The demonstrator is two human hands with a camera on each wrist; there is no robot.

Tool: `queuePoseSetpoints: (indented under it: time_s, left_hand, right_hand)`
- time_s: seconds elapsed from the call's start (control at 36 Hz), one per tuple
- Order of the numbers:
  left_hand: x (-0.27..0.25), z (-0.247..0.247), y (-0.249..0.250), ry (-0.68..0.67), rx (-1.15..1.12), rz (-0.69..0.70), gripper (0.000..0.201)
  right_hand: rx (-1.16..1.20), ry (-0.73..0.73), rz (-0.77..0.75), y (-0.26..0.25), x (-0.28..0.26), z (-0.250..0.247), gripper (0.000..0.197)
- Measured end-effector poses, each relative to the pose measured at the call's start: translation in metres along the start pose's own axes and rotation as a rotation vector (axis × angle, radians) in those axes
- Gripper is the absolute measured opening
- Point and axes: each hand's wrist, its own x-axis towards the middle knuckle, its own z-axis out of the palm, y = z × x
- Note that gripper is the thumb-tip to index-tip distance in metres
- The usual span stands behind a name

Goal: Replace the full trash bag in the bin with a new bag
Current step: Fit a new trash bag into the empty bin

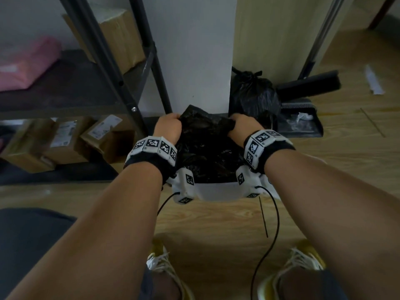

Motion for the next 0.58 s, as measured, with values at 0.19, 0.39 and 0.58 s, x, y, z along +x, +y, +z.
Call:
queuePoseSetpoints:
  time_s: [0.19, 0.39, 0.58]
  left_hand:
    - [0.016, -0.002, -0.007, -0.019, 0.038, -0.021, 0.039]
    - [0.044, 0.026, -0.023, 0.008, 0.209, -0.042, 0.038]
    - [0.085, 0.035, -0.031, -0.008, 0.386, -0.12, 0.039]
  right_hand:
    - [0.0, 0.134, 0.161, 0.018, 0.012, -0.004, 0.022]
    - [0.101, 0.214, 0.211, 0.039, 0.022, -0.011, 0.025]
    - [0.15, 0.195, 0.206, 0.04, 0.045, 0.004, 0.032]
